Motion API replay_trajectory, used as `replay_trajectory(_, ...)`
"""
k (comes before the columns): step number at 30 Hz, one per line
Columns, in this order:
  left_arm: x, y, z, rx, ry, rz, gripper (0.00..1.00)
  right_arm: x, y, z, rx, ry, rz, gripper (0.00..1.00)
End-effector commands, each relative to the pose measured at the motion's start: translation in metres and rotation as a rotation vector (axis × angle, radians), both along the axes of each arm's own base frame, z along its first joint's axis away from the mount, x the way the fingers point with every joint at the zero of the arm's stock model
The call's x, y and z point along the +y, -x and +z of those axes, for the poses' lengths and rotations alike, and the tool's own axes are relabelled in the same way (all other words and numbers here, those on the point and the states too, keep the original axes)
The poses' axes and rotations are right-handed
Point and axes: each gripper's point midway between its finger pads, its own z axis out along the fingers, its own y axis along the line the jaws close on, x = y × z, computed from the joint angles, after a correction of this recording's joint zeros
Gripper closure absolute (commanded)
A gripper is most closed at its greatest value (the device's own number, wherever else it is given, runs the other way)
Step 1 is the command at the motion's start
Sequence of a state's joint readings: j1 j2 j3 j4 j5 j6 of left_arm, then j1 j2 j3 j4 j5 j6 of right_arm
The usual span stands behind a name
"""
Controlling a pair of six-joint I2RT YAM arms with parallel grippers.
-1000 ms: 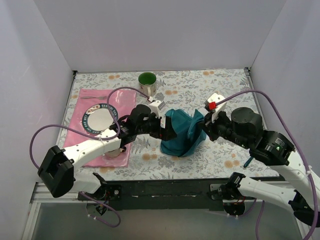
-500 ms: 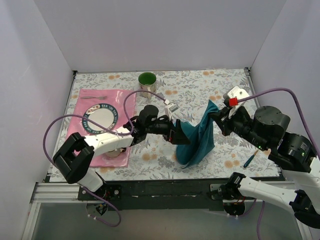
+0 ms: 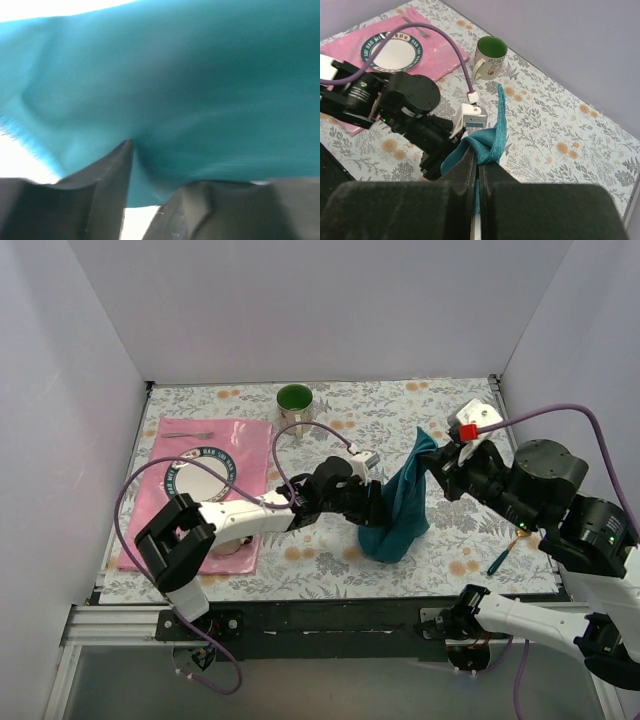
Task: Fold the napkin, place the utensils inside, and roll it up
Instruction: Flatten the napkin out
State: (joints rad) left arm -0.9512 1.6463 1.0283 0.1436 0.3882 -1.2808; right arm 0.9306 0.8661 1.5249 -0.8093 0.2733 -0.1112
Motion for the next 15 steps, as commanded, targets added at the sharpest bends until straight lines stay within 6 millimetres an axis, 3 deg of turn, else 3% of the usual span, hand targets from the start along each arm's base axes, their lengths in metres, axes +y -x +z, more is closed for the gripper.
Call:
replay_trajectory(1,0.028,-0.047,-0.018,-0.101,-0.232,0.214,0.67,-0.021,0.012,0.050,-0.132,-0.115,-0.002,0.99)
replay_trajectory(3,0.034,-0.052,0.002,-0.159,-0.224,0.229,0.79,-0.030,0.016,0.055,-0.150,-0.114,-0.013,0.99)
replay_trajectory(5,0.043,-0.060,0.052,-0.276,-0.179,0.252,0.87,-0.038,0.017,0.059,-0.164,-0.115,-0.031,0.99)
replay_trajectory(6,0.051,-0.058,0.063,-0.296,-0.193,0.251,0.98,-0.042,0.018,0.060,-0.170,-0.112,-0.038,0.99)
replay_trajectory(11,0.079,-0.033,0.168,-0.463,-0.087,0.192,1.00,-0.050,0.022,0.062,-0.198,-0.084,-0.037,0.99)
replay_trajectory(15,0.111,0.003,0.225,-0.523,-0.002,0.144,1.00,-0.060,0.030,0.061,-0.213,-0.039,-0.019,0.99)
